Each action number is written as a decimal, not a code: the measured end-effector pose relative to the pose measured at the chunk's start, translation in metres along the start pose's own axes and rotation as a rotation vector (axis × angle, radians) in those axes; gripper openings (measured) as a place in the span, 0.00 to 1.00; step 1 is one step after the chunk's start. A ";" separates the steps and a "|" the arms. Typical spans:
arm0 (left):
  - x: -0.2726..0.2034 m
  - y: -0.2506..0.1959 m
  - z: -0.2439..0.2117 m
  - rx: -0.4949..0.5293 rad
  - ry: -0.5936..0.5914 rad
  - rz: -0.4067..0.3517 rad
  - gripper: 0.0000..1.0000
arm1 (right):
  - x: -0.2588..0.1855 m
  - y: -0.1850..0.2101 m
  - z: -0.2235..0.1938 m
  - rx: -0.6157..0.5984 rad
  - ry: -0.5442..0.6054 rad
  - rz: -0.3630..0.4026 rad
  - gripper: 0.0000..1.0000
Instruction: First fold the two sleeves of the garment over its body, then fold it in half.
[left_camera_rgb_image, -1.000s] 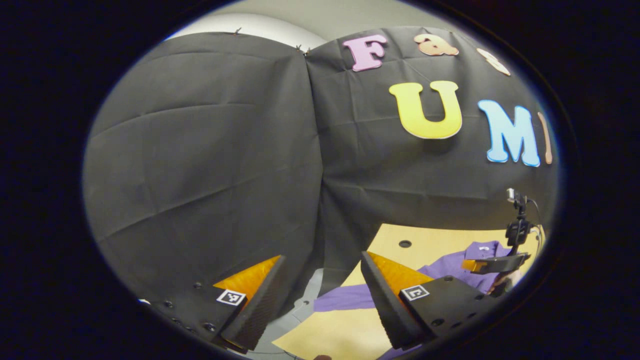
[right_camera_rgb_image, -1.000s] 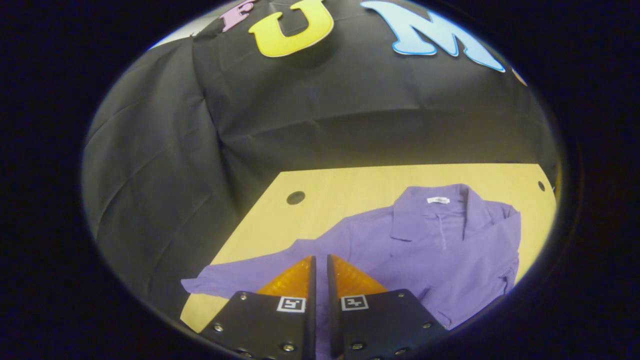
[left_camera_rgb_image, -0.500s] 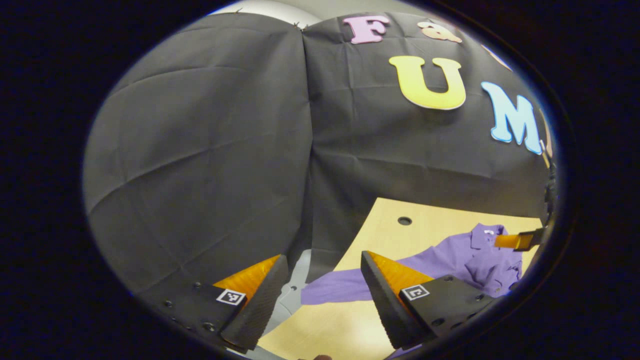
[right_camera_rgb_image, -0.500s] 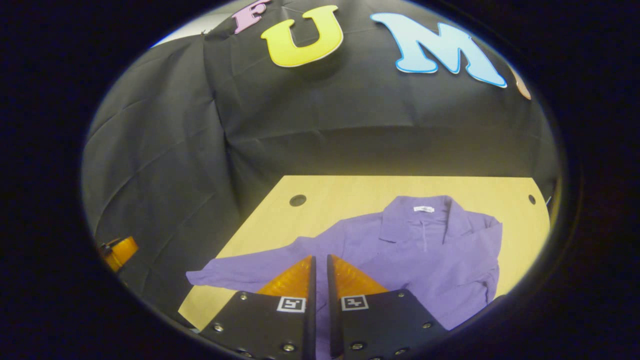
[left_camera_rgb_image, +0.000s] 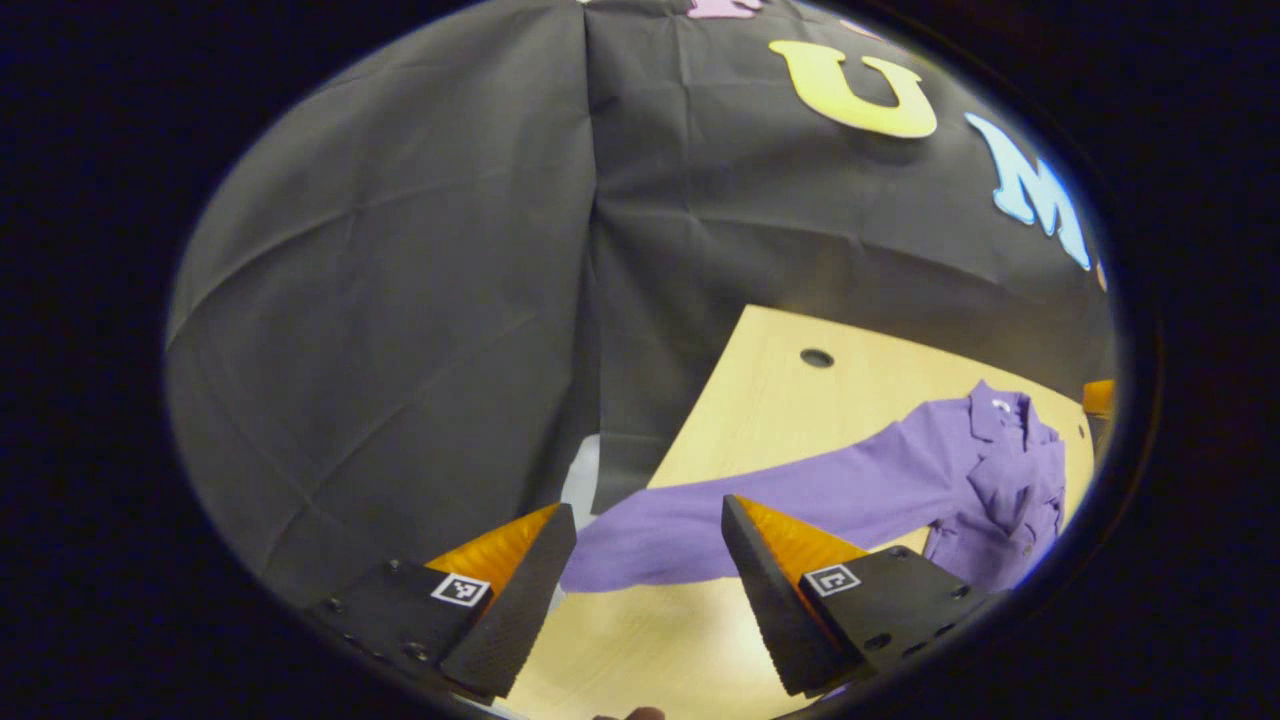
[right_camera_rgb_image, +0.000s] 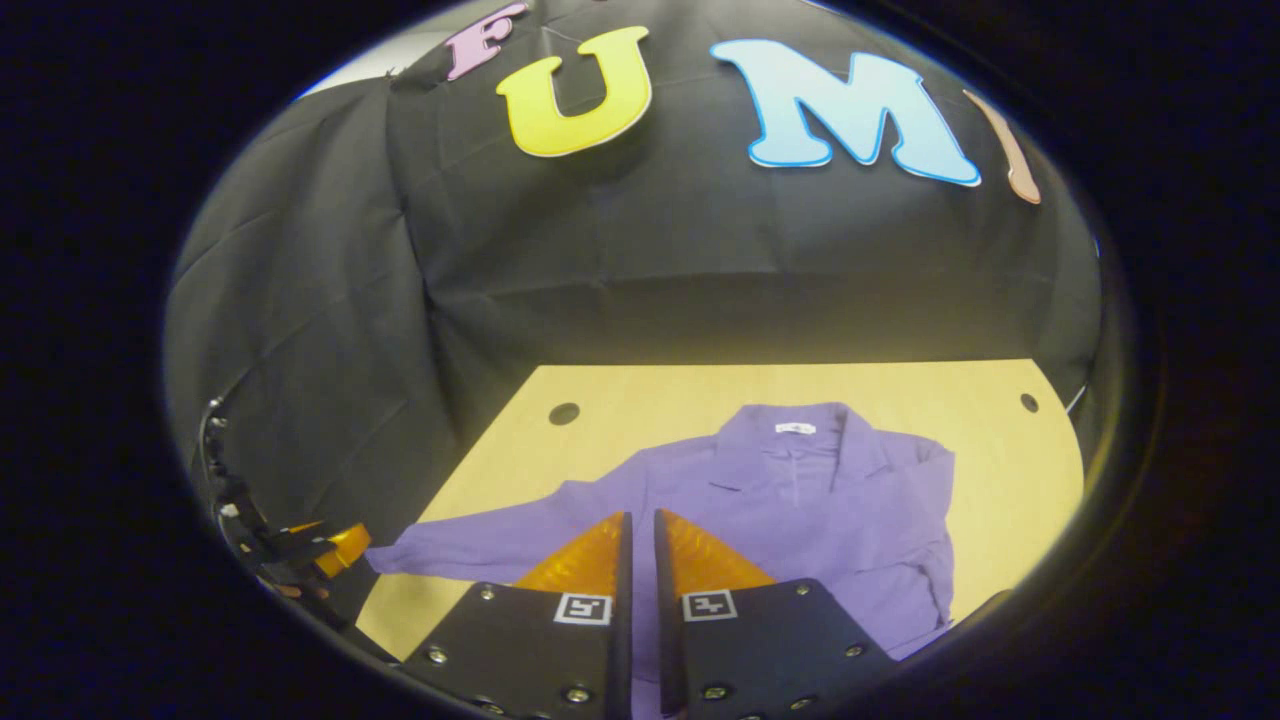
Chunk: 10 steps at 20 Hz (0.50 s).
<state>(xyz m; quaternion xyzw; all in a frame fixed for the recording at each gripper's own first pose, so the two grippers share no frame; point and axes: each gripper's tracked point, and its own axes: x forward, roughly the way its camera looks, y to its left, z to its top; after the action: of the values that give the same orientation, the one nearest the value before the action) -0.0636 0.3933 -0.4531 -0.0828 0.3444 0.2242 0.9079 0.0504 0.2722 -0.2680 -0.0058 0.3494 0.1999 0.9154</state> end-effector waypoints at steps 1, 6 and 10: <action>0.013 -0.003 -0.009 -0.003 0.021 -0.001 1.00 | -0.003 -0.006 0.000 -0.001 0.002 -0.014 0.11; 0.054 -0.001 -0.049 -0.019 0.128 0.009 0.99 | -0.014 -0.030 -0.010 0.009 0.026 -0.068 0.11; 0.068 -0.007 -0.074 0.003 0.198 0.032 1.00 | -0.016 -0.039 -0.016 0.015 0.043 -0.082 0.11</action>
<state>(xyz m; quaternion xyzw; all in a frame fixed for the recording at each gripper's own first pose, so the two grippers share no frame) -0.0588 0.3880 -0.5536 -0.0977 0.4340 0.2287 0.8659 0.0438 0.2286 -0.2752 -0.0177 0.3697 0.1596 0.9152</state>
